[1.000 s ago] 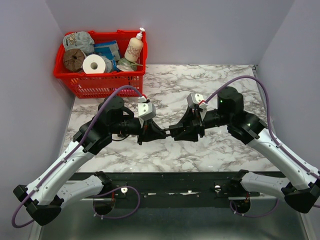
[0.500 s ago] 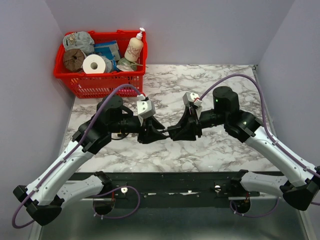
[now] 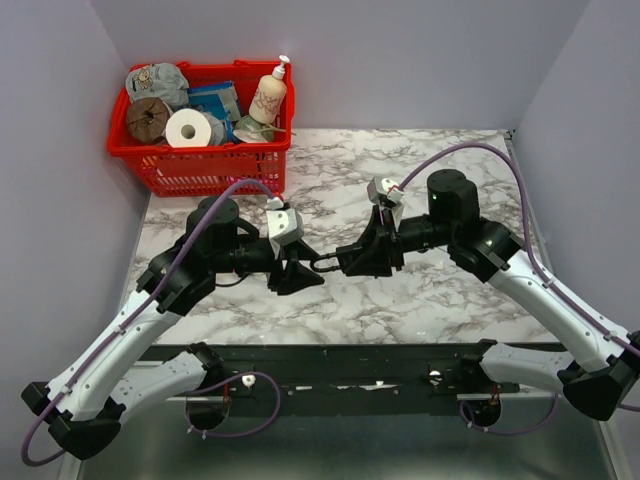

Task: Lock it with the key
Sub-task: Lock the lock.

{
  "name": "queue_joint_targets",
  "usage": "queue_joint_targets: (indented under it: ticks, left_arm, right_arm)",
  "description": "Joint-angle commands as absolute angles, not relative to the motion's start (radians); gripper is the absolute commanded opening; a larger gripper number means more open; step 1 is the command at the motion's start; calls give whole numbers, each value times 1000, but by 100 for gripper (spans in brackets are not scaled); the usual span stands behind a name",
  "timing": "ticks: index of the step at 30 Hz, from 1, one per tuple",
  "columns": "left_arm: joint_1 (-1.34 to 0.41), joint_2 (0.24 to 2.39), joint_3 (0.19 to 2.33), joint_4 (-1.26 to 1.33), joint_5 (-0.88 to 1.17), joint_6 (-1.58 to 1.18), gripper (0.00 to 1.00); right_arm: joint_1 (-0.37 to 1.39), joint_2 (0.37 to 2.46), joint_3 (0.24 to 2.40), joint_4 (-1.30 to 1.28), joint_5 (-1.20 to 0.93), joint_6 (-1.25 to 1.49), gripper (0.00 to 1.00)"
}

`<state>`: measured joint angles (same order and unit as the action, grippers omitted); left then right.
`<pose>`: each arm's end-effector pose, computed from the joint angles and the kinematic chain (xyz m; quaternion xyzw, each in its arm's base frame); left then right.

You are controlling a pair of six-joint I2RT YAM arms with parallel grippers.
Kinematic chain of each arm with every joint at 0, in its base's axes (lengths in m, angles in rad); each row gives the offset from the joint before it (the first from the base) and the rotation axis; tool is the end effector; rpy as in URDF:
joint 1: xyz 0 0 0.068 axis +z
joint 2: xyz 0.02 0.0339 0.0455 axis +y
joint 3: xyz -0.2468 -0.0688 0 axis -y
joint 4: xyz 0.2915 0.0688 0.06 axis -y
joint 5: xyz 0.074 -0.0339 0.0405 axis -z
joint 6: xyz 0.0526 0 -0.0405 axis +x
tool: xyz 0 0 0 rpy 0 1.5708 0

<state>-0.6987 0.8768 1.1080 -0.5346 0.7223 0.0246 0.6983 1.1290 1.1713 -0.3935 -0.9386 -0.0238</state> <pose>0.1617 -0.1813 0.3945 0.4624 0.6311 -0.4519 0.4286 0.2039 0.2266 0.3727 -0.5006 0.5925 0.5189 0.3593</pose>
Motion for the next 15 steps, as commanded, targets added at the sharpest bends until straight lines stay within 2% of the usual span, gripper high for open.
queue_joint_targets:
  ticks: [1,5,9,13,14,15]
  left_arm:
    - [-690,879,1101,-511,719,-38,58]
    - [-690,902,1118,-532,738,-35,52]
    - [-690,894,1101,-511,771,-48,35]
    - [-689,894,1095,-497,811,-71,29]
    - [-690,896,1094,-494,821,-74,26]
    - [-690,896,1094,-485,839,-81,19]
  right_arm:
    - [698,1088,1203,-295,-1025,-3,1]
    - [696,1086,1203,-285,-1051,-3,1]
    - [696,1086,1206,-281,-1051,-3,1]
    - [696,1080,1204,-267,-1045,-5,1]
    - [696,1078,1204,-264,-1043,-5,1]
    - [696,1078,1203,-262,-1045,-8,1]
